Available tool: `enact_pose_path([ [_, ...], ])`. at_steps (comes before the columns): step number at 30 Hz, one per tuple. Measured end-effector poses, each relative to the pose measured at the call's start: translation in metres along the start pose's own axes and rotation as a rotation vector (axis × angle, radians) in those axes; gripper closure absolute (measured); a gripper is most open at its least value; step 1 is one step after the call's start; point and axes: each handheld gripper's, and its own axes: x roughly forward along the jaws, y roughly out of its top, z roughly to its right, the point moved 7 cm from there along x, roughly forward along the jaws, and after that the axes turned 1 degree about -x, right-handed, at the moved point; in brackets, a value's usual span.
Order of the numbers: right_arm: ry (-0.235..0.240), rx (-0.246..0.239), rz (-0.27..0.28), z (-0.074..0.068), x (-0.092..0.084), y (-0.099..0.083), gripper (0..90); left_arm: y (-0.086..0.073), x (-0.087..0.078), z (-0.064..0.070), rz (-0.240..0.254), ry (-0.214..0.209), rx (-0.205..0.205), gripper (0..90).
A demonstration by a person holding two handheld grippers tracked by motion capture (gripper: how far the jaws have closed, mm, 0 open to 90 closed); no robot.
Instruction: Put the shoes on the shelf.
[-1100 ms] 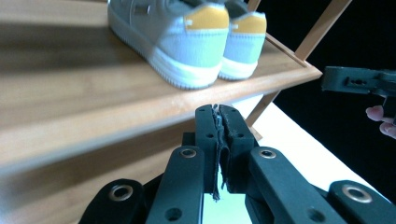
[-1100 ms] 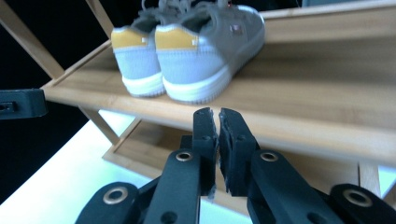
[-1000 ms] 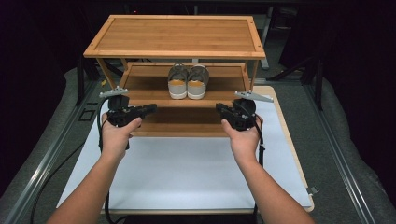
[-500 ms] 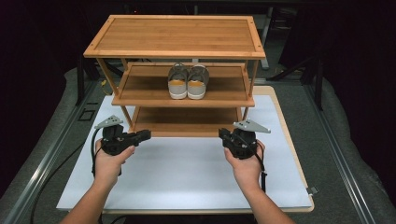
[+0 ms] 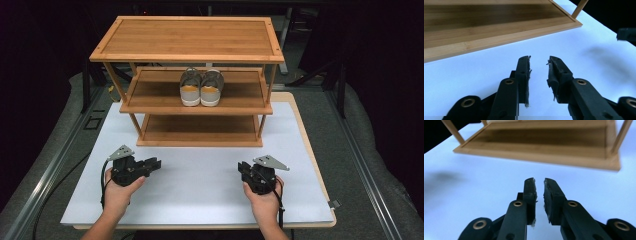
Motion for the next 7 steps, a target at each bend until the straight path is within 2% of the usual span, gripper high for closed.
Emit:
enact_pose_path([
  [1,0.019,-0.003,-0.010,0.000,0.002,-0.002,77.2,-0.002,0.002,-0.001,-0.004,-0.001,0.000,67.8],
  [4,-0.006,-0.038,-0.013,0.001,0.006,-0.007,73.4,-0.009,0.005,-0.003,-0.022,0.008,-0.001,65.2],
  [7,-0.002,-0.057,-0.027,0.001,0.010,-0.014,65.7,-0.014,0.009,-0.003,-0.033,0.016,0.008,61.3],
])
